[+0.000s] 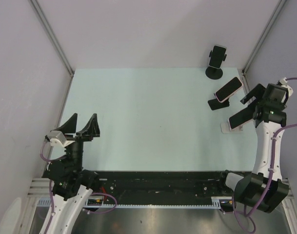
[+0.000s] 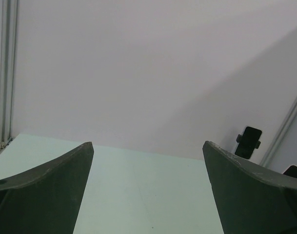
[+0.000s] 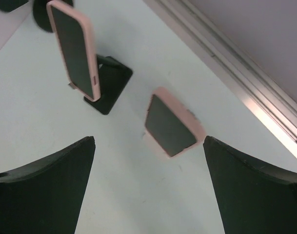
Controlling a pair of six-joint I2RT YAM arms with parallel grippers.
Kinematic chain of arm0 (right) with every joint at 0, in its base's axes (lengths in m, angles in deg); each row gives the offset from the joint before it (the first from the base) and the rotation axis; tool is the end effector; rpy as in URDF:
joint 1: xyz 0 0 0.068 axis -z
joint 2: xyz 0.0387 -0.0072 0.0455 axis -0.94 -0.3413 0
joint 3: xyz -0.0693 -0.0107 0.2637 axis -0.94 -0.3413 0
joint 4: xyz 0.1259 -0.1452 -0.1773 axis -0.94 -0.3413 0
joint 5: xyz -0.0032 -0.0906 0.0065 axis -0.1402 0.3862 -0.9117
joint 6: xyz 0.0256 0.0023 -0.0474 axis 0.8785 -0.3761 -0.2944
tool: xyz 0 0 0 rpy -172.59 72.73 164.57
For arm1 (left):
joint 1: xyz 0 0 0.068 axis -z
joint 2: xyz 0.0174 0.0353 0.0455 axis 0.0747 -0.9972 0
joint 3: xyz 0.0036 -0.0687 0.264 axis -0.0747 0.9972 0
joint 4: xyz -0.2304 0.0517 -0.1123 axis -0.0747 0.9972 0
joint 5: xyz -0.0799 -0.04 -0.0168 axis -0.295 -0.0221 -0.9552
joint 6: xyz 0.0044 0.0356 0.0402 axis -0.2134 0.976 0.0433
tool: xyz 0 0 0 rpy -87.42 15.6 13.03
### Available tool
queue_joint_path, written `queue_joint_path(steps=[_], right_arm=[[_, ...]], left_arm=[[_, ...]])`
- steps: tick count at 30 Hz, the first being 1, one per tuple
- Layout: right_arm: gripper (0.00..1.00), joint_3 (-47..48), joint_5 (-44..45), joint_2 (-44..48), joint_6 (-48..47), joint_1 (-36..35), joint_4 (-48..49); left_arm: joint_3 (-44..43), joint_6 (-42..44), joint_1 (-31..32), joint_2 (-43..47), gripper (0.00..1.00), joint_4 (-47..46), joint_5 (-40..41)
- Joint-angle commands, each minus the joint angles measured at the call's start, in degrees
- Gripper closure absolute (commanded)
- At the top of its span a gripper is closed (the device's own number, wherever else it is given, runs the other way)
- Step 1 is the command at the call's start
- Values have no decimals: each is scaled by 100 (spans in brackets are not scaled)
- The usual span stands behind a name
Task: Remove the phone from the phone stand
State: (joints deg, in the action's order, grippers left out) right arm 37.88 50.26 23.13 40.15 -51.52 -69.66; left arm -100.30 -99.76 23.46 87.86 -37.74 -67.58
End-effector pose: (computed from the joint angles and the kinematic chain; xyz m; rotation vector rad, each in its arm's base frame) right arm 0.2242 -0.0791 0.3622 0.7719 1.9992 -0.0940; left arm 0.0585 -0.0112 0.3171 -0.1464 1.0824 -0.3458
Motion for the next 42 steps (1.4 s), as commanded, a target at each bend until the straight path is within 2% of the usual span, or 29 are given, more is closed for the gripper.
queue_joint_path(steps=[1,5,10,15,26,33,35,42], right_arm=[[0,238,335,-85,342,476,-273],[0,238,-285,-305,132,784,-45],[1,238,-753,-761,-168,846,-35],[11,203,-841,-955,-458,846,-62],[22,186,-1000,-1386,-555,855,-211],[45,186,-982,-1255,-608,846,-185],[48,186,-947,-1193,-634,811,-193],[78,177,-439,-789,-801,469,-159]], left_arm=[[-180,177,287,110,0,4,138],[-171,213,437,163,0,12,164],[-162,221,481,382,0,12,156],[-154,239,490,409,0,21,165],[-154,248,490,365,0,21,138],[-154,248,490,295,0,21,94],[-154,257,490,268,0,30,94],[-154,257,490,75,0,30,33]])
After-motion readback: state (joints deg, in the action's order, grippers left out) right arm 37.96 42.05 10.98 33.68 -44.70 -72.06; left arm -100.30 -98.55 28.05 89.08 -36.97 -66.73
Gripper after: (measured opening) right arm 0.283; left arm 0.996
